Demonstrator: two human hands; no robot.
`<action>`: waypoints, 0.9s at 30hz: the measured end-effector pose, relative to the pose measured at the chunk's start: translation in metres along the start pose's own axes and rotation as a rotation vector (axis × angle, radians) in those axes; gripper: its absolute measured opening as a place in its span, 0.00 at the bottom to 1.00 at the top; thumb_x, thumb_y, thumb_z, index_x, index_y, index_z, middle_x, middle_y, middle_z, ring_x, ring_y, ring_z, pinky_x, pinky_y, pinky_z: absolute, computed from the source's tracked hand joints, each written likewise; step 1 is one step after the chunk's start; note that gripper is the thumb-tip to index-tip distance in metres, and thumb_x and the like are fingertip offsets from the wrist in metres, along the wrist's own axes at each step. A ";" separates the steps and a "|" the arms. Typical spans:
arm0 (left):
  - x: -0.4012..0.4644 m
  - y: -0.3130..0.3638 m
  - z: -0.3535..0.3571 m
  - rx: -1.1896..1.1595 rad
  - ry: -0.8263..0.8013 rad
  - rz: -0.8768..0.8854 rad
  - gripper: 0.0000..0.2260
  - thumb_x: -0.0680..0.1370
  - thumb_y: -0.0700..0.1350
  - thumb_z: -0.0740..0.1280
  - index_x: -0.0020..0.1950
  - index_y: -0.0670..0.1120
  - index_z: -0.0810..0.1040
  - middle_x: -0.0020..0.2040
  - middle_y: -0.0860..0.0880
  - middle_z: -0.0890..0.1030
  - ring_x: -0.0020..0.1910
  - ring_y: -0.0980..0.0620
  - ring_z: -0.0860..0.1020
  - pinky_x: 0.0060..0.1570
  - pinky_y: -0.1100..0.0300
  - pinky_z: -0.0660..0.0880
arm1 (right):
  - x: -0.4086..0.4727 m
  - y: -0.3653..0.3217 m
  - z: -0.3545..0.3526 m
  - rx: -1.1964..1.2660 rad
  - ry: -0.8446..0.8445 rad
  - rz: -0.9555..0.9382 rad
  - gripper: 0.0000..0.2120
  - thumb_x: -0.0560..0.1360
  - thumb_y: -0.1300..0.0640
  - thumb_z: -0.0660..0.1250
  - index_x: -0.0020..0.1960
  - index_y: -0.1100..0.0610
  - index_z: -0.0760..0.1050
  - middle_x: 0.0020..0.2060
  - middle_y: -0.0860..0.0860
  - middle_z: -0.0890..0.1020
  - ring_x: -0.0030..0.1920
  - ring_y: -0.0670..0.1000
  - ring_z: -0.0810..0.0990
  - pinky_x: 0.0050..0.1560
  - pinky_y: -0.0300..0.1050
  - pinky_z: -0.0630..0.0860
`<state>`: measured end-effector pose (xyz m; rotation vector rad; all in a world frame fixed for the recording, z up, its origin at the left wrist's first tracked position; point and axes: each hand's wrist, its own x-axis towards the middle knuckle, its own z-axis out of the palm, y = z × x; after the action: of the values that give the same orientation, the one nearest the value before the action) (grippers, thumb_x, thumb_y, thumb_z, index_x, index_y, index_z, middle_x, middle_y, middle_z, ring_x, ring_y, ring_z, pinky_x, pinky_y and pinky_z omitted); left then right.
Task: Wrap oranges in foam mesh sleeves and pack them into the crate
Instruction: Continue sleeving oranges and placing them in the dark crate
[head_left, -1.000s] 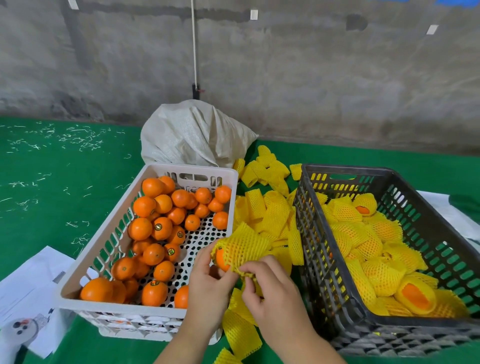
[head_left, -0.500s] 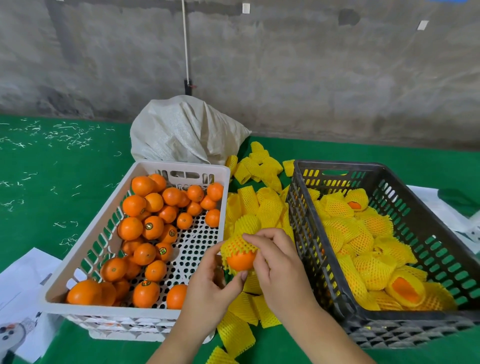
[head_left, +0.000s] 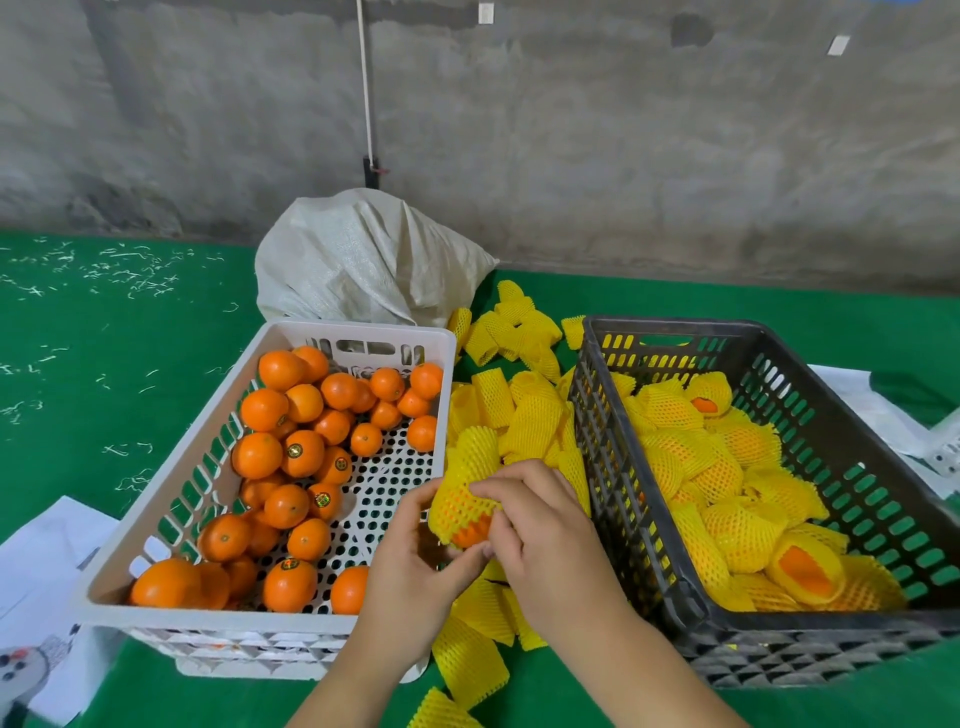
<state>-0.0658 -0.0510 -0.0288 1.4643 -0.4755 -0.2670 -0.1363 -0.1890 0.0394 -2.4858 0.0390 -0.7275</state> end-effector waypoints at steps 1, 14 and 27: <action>0.001 0.000 0.001 0.004 0.047 0.008 0.23 0.73 0.47 0.81 0.63 0.59 0.77 0.41 0.55 0.83 0.33 0.59 0.77 0.33 0.68 0.74 | 0.000 -0.002 -0.001 -0.002 -0.021 -0.026 0.14 0.77 0.65 0.69 0.61 0.55 0.81 0.56 0.47 0.77 0.56 0.49 0.75 0.54 0.48 0.78; 0.004 -0.005 -0.003 -0.024 0.133 0.075 0.29 0.75 0.35 0.76 0.68 0.59 0.74 0.59 0.56 0.82 0.54 0.55 0.83 0.49 0.65 0.80 | -0.009 0.004 0.013 0.039 0.064 0.011 0.17 0.77 0.69 0.69 0.63 0.56 0.79 0.58 0.47 0.76 0.58 0.49 0.79 0.55 0.46 0.81; 0.004 -0.013 0.001 0.219 -0.046 0.071 0.36 0.71 0.42 0.80 0.70 0.67 0.67 0.63 0.65 0.76 0.61 0.61 0.80 0.54 0.66 0.79 | -0.012 -0.007 0.019 0.809 -0.138 0.692 0.40 0.68 0.39 0.76 0.75 0.38 0.62 0.65 0.39 0.77 0.61 0.38 0.79 0.62 0.43 0.79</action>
<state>-0.0610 -0.0548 -0.0412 1.6528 -0.6077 -0.1976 -0.1373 -0.1720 0.0236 -1.5758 0.4375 -0.1966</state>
